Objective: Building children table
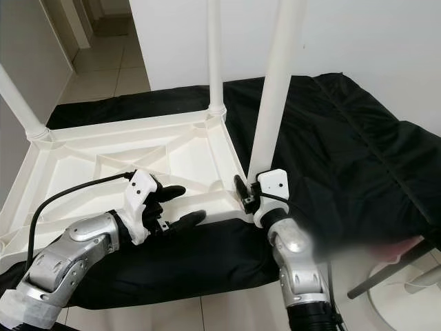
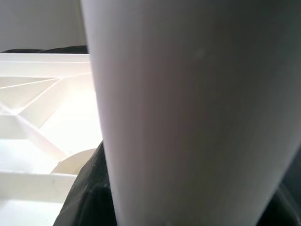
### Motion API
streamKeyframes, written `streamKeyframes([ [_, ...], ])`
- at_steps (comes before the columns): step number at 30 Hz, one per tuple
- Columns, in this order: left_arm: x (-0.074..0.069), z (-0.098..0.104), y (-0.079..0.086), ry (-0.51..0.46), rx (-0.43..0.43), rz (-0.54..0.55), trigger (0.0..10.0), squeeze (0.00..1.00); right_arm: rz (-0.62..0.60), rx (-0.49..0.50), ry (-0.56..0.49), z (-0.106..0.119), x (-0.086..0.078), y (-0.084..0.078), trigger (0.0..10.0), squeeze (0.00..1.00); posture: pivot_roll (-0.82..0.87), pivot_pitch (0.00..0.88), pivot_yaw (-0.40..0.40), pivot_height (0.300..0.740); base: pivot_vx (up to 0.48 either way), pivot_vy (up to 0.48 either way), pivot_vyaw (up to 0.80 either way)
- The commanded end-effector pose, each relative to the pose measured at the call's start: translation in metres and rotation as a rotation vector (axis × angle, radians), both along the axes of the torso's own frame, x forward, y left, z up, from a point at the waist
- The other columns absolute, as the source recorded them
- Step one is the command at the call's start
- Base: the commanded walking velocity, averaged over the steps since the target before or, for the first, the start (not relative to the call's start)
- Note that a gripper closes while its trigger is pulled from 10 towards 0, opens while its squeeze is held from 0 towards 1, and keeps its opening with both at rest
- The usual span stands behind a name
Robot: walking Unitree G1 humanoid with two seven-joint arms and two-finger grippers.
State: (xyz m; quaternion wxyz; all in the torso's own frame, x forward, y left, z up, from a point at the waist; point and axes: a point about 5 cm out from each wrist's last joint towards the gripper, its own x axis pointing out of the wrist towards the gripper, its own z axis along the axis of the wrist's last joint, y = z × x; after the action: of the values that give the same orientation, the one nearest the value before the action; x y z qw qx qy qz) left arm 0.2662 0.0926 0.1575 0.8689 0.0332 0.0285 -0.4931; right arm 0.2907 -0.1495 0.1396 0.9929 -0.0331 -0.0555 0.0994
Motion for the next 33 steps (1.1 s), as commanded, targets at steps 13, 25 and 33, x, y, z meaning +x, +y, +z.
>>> streamKeyframes([
  [13, 0.005, -0.012, 0.001, -0.032, 0.074, 0.074, 10.0, 0.00, -0.221, 0.105, 0.091, -0.019, -0.016, 0.008, 10.0, 0.15, -0.13, 0.037, 0.067, 0.740, 0.000, 0.000, 0.00],
  [25, 0.005, -0.017, 0.002, -0.055, 0.061, 0.066, 10.0, 0.00, -0.147, 0.073, 0.030, -0.010, -0.020, 0.007, 10.0, 0.00, -0.14, 0.039, 0.074, 0.740, 0.000, 0.000, 0.00],
  [33, 0.003, -0.016, 0.002, -0.065, 0.065, 0.060, 10.0, 0.00, 0.053, 0.043, -0.002, -0.002, -0.021, -0.002, 10.0, 0.00, -0.13, 0.044, 0.077, 0.740, 0.000, 0.000, 0.00],
])
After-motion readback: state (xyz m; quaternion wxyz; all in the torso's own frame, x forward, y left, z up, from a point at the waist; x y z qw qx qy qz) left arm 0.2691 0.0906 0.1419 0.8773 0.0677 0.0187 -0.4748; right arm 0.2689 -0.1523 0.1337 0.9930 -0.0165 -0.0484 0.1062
